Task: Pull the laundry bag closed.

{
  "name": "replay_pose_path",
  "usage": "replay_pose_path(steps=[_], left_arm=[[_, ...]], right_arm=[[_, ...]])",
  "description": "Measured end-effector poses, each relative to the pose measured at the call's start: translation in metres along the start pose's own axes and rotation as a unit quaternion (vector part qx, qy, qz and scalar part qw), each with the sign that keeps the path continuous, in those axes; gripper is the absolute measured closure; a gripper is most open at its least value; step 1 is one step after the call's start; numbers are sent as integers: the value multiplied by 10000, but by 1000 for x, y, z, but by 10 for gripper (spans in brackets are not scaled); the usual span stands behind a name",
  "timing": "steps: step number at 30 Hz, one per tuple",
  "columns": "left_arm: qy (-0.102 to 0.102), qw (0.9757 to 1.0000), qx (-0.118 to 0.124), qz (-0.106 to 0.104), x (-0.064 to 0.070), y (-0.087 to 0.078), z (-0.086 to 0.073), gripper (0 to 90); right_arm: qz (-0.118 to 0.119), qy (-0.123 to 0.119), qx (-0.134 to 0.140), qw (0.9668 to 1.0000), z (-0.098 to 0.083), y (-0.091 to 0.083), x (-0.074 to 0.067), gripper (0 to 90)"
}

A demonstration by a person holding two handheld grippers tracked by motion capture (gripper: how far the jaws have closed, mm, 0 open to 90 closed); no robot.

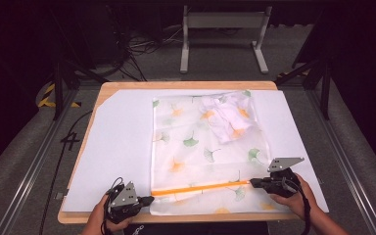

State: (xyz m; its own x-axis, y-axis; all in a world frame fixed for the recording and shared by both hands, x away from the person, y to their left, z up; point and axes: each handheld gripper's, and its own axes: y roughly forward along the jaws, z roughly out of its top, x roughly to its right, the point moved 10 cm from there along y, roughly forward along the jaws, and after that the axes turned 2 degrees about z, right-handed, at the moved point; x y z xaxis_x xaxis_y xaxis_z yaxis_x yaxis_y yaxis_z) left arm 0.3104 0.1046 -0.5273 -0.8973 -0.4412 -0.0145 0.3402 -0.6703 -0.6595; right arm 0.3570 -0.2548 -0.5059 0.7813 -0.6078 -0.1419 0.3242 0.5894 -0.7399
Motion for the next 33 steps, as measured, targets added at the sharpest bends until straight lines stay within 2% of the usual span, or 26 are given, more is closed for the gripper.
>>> replay_pose_path(steps=[12,27,29,33], left_arm=[[-14,10000,18,-20,0,0,0,900],[-36,10000,3,-11,-1,-1,-2,900],[-6,10000,-22,8,-1,-1,-2,900],[-14,10000,-21,-1,-2,-1,-2,900]], right_arm=[[-228,172,5,9996,-10,-14,15,900],[-476,245,-10,9986,-21,-30,28,900],[-641,241,-33,9976,-23,-32,33,900],[-631,394,65,9972,-26,-38,39,900]])
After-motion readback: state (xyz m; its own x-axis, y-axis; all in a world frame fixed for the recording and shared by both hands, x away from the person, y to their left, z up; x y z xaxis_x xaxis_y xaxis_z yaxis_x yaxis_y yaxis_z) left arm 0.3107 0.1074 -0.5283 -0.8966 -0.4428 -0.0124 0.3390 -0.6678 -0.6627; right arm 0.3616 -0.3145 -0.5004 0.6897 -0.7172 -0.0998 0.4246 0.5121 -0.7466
